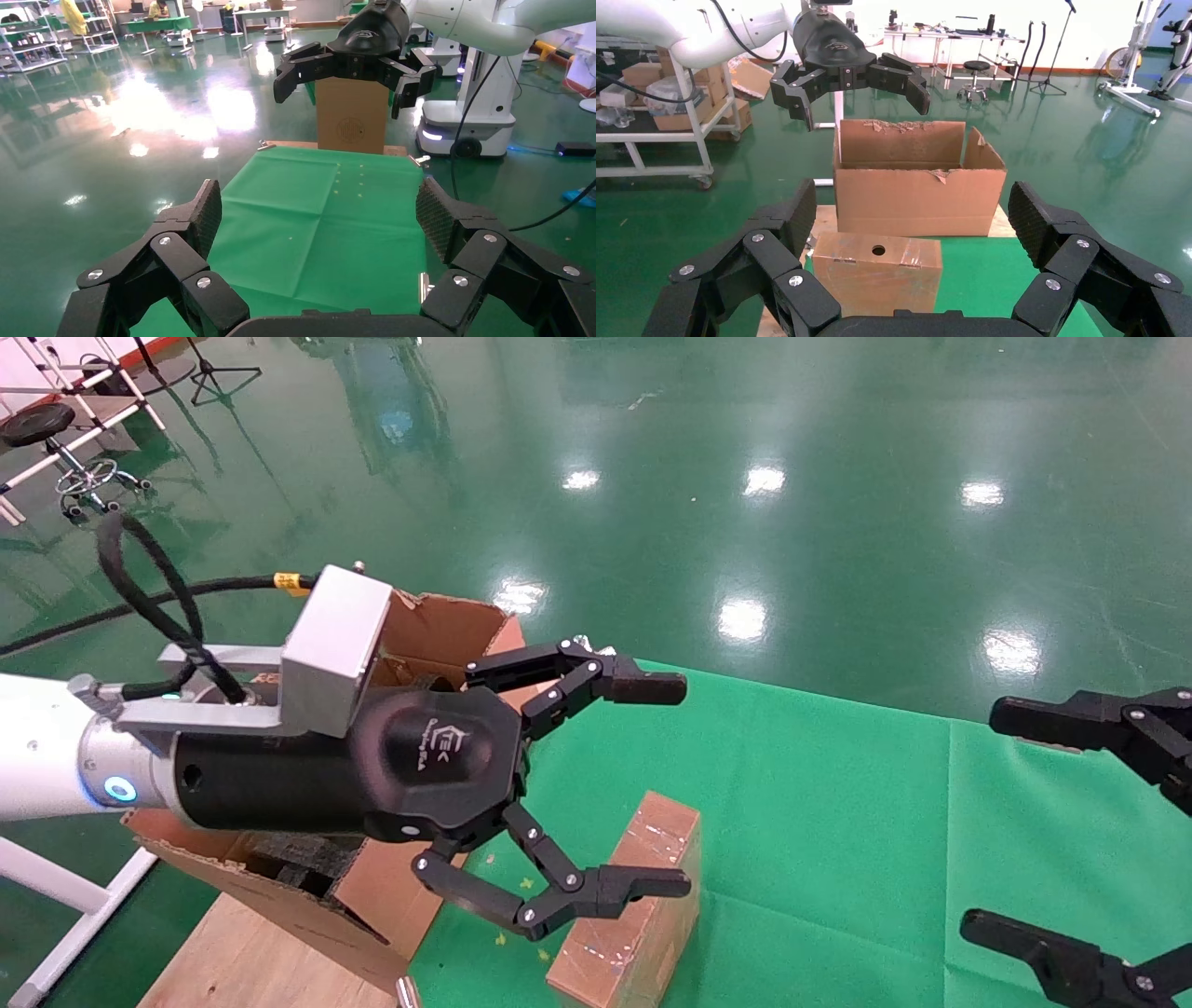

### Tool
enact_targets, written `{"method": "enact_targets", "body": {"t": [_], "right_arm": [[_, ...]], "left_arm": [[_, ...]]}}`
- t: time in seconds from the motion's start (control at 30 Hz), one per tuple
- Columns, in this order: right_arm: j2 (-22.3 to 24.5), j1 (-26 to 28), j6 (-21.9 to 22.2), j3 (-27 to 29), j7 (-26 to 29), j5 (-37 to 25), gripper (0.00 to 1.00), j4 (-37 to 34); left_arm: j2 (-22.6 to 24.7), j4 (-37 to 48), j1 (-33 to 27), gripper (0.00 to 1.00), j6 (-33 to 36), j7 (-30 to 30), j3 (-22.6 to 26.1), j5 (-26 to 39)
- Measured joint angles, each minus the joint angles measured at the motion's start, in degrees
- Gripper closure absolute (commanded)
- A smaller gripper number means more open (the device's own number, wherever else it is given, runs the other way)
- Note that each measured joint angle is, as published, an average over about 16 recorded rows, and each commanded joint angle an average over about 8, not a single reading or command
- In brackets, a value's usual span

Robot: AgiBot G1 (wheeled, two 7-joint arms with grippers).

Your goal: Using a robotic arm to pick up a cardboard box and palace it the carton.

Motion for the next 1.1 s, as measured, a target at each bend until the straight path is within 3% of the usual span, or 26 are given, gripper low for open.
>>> {"method": "enact_targets", "body": {"t": [0.4,0.47,0.67,0.7,0.73,1.1], "right_arm": [[0.00,0.00,0.00,0.00,0.00,0.00,0.00,0.00],[0.00,0.00,0.00,0.00,0.00,0.00,0.13,0.00],[0.00,0.00,0.00,0.00,0.00,0.00,0.88,0.00],[0.00,0.00,0.00,0.00,0.00,0.00,0.96,0.00],[0.00,0.00,0.00,0.00,0.00,0.00,1.00,0.00],[0.01,0.00,0.01,0.00,-0.01,0.01,1.00,-0.02]], "left_arm": [[-0.04,-0.05,-0.02,0.00,-0.02,0.08,-0.01,0.10],[-0.14,-0.15,-0.07,0.00,-0.11,0.16,0.04,0.43],[-0.70,-1.06,-0.60,0.00,-1.20,0.25,0.54,3.06],[-0.78,-1.25,-0.76,0.00,-1.48,0.22,0.67,3.66],[-0.85,-1.44,-0.92,0.00,-1.76,0.18,0.80,4.28],[-1.33,-3.07,-2.64,0.00,-4.72,-0.59,2.25,9.97]]}}
